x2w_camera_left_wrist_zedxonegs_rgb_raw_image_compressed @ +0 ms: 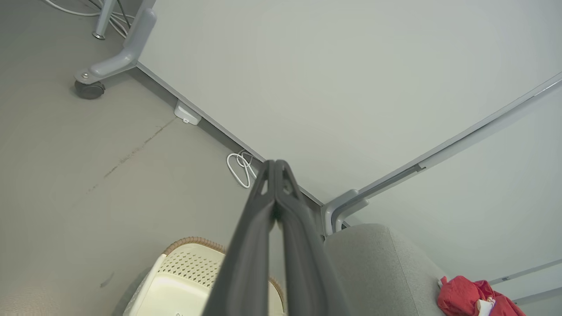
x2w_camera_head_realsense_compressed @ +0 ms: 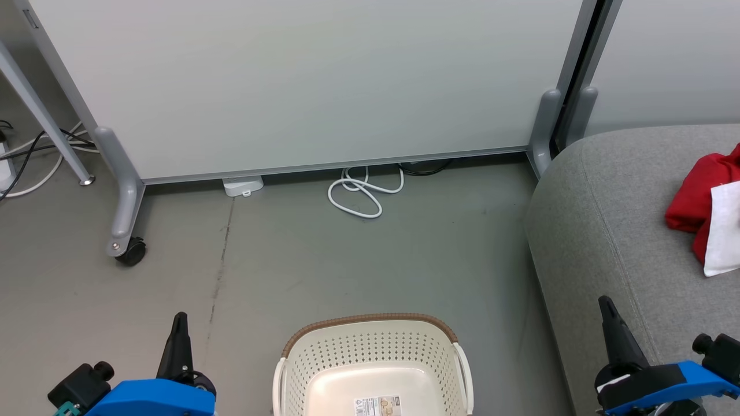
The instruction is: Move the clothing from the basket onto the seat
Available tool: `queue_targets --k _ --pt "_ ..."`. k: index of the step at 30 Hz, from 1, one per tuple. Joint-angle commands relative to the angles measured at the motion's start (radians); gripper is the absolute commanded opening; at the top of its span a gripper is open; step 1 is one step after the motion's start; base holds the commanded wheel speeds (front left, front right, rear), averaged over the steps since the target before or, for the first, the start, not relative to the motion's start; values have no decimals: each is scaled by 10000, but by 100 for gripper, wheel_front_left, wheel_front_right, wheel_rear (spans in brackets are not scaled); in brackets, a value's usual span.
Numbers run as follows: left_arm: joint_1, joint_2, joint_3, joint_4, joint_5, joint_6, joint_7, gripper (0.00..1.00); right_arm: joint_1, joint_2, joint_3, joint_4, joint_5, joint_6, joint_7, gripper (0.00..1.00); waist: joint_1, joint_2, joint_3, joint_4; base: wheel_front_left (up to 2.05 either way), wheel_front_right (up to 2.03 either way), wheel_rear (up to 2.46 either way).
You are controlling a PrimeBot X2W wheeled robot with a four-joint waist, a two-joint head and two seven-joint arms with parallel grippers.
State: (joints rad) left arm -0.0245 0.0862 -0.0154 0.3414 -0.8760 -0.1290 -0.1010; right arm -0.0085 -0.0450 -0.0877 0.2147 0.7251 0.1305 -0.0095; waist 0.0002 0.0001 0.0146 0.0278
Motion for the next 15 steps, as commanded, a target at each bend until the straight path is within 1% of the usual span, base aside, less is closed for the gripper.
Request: queue_targets --k 1,2,15 --pt "-312 6 111 -192 -392 -11 106 0 -320 -43 -38 -80 476 3 69 0 -2 -1 -3 -7 0 0 0" --pt "-312 6 111 -192 -392 -11 106 0 -320 -43 -38 -80 476 3 69 0 -2 -1 -3 -7 0 0 0" --pt "-439 -67 358 -363 -1821 -14 531 0 -474 -50 -88 -6 2193 3 312 0 -2 -1 -20 -47 0 0 0"
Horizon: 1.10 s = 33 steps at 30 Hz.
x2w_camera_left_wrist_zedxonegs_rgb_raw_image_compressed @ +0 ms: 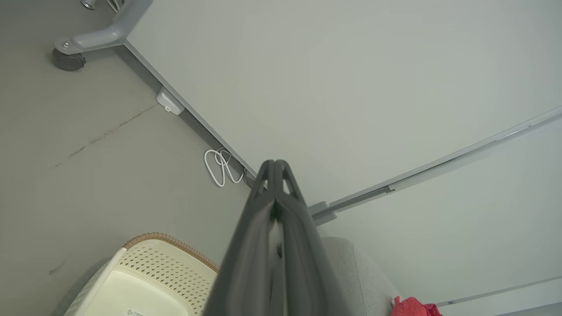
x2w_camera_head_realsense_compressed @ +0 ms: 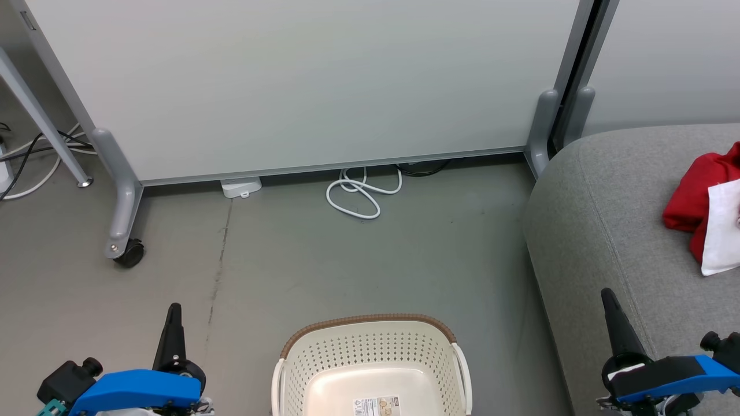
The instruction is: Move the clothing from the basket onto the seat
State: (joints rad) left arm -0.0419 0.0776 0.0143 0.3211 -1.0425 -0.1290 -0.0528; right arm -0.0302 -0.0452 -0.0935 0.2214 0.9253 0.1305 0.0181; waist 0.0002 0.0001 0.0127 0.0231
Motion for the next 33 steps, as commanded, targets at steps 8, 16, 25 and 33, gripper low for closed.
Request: queue_targets --k 8,16,25,33 --pt "-339 -22 209 -250 -948 -16 281 0 -338 -52 -56 -30 1149 4 166 0 -2 -1 -11 -26 0 0 0" --pt "-391 -58 333 -333 -1680 -18 511 0 -420 -56 -82 10 2037 4 295 0 -2 -1 -21 -51 0 0 0" --pt "-472 -97 472 -425 -2448 -20 730 0 -510 -60 -106 51 2961 4 424 0 -2 -1 -33 -79 0 0 0" --pt "-521 -130 583 -498 -3081 -22 921 0 -572 -64 -128 88 3722 4 537 0 -2 -1 -43 -104 0 0 0"
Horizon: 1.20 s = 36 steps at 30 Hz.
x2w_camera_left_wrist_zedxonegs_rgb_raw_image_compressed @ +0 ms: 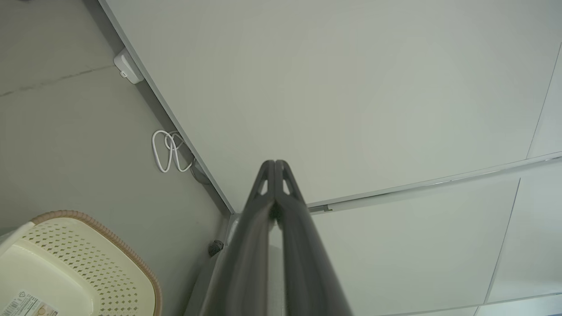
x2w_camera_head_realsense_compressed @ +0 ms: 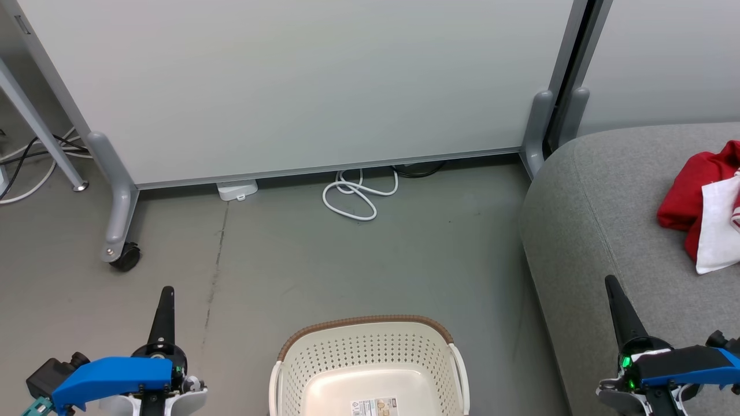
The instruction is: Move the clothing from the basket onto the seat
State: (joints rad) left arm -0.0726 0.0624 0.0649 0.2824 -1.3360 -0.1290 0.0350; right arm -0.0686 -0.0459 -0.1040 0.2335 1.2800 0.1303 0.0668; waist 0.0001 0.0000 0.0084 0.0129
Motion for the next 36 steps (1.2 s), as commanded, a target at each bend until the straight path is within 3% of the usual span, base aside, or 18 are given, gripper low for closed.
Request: queue_targets --k 1,36 --pt "-217 17 89 -117 -224 -22 69 0 -201 -57 -26 -29 267 6 56 0 -1 0 -2 -5 0 0 0" --pt "-394 -114 476 -370 -2486 -30 744 0 -421 -67 -103 111 3011 7 451 0 -1 0 -46 -112 0 0 0"
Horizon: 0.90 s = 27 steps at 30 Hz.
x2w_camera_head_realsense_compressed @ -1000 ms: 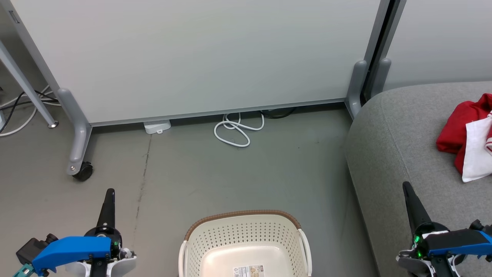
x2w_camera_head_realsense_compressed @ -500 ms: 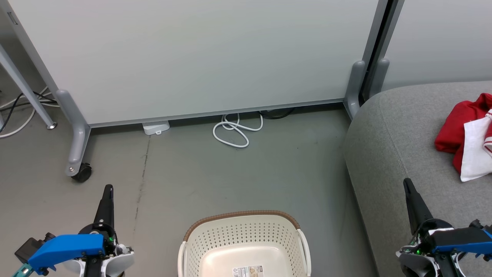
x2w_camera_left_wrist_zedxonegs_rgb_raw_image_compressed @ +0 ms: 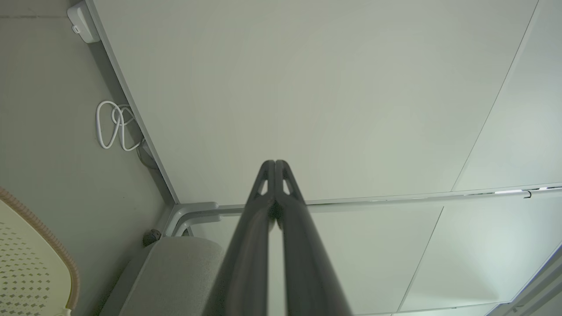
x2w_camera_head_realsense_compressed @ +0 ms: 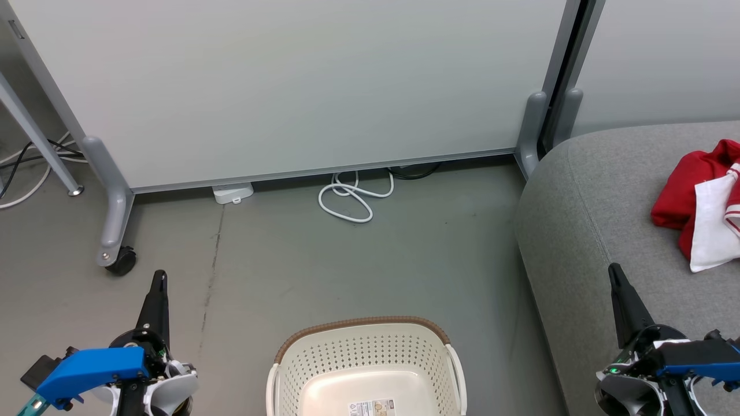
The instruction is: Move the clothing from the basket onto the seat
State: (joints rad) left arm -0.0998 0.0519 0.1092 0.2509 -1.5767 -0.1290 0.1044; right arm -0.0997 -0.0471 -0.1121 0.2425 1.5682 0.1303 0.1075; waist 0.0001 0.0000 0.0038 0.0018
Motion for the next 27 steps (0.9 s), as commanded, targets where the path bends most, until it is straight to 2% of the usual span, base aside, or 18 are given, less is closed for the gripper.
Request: queue_targets --k 1,6,27 --pt "-125 -12 42 -61 -142 -31 73 0 -121 -56 -23 25 197 7 41 0 -1 0 -1 -3 0 0 0" --pt "-154 -29 89 -88 -391 -32 145 0 -158 -57 -31 40 495 7 88 0 -1 0 -7 -18 0 0 0" --pt "-137 -27 82 -85 -372 -32 138 0 -142 -57 -29 35 461 7 87 0 -1 0 -7 -18 0 0 0"
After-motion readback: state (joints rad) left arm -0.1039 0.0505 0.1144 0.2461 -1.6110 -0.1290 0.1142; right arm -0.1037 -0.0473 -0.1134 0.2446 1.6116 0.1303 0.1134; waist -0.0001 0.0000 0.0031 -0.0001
